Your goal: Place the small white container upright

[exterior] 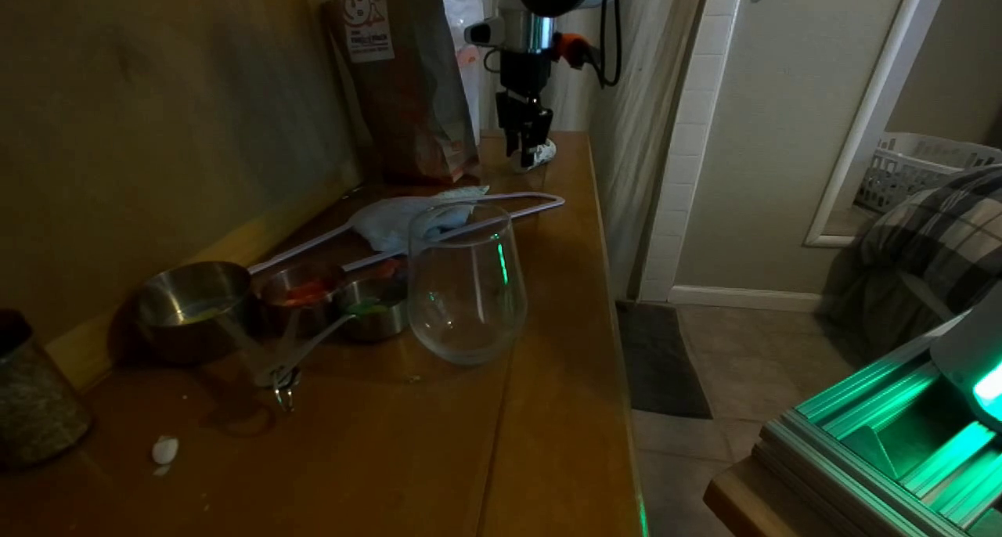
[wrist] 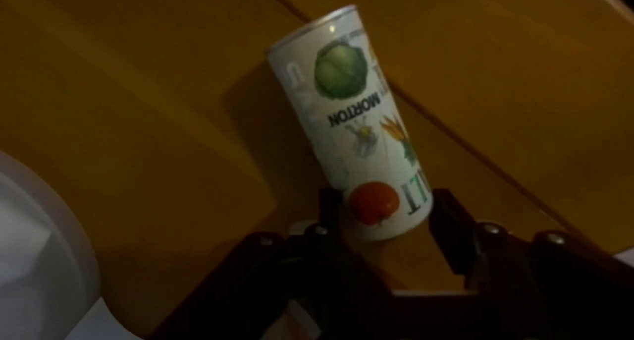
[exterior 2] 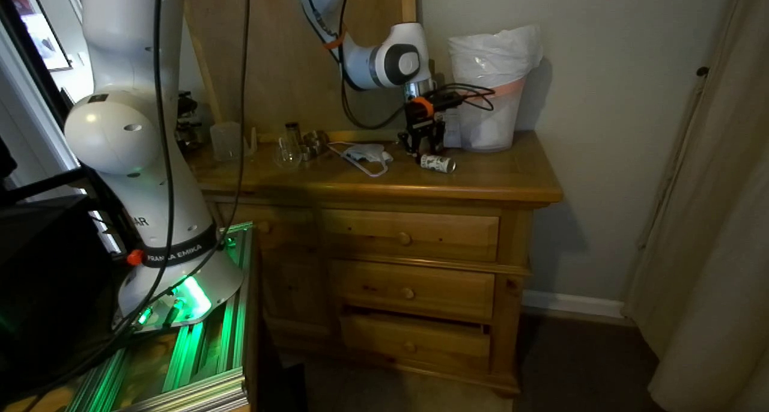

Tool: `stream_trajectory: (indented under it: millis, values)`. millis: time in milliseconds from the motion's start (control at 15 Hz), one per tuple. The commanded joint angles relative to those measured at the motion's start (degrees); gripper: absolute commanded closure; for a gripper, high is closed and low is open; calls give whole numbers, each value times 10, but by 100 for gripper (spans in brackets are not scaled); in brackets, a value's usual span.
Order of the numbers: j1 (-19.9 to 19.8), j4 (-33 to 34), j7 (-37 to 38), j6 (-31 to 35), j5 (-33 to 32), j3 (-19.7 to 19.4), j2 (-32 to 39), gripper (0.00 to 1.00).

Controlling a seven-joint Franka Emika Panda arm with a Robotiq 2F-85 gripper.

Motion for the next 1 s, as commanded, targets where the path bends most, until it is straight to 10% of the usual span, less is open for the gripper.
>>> stream_trajectory:
  millis: [0,933]
  values:
    - [-7,16,-13,3,3,7,13,76]
    - [-26,-12,-3,-1,32,9,-24,77]
